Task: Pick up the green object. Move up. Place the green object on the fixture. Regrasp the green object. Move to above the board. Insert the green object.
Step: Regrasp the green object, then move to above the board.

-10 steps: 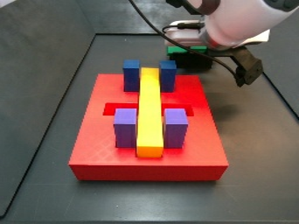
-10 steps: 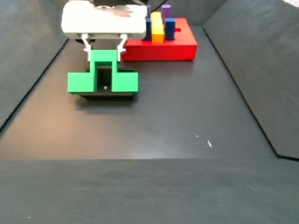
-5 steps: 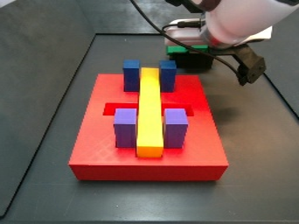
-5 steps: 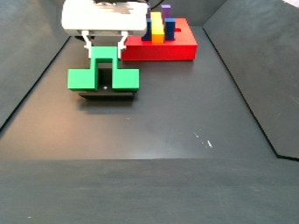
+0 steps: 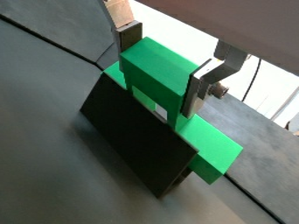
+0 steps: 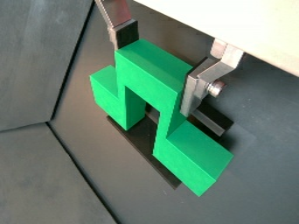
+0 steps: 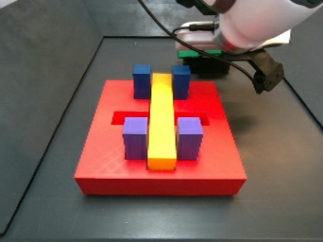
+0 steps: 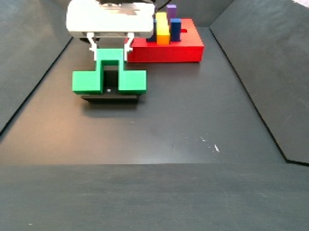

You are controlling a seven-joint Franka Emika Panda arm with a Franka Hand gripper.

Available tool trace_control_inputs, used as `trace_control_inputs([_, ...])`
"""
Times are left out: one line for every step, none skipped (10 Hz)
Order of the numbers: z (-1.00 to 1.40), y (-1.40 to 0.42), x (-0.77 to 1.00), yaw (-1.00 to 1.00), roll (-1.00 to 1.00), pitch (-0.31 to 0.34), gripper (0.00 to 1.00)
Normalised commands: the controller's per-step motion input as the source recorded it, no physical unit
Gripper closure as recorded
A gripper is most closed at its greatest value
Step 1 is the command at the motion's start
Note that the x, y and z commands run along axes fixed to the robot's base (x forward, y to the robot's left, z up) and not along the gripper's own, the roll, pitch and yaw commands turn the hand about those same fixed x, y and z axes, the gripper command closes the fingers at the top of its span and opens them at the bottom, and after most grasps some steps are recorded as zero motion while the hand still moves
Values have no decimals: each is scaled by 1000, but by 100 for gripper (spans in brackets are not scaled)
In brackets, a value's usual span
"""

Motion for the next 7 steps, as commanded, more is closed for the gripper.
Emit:
trace_control_inputs([0,0,0,0,0,0,100])
trace_control_inputs([0,0,0,0,0,0,100])
trace_control_inputs([1400,0,0,0,0,0,100])
trace_control_inputs([1400,20,5,-81,-12,-3,100])
trace_control_inputs([1400,39,-15,-75,-78,-14,100])
trace_control_inputs([1400,46,-26,-60,-58,-12,100])
trace_control_inputs([1400,33,-18,-55,-44,12,100])
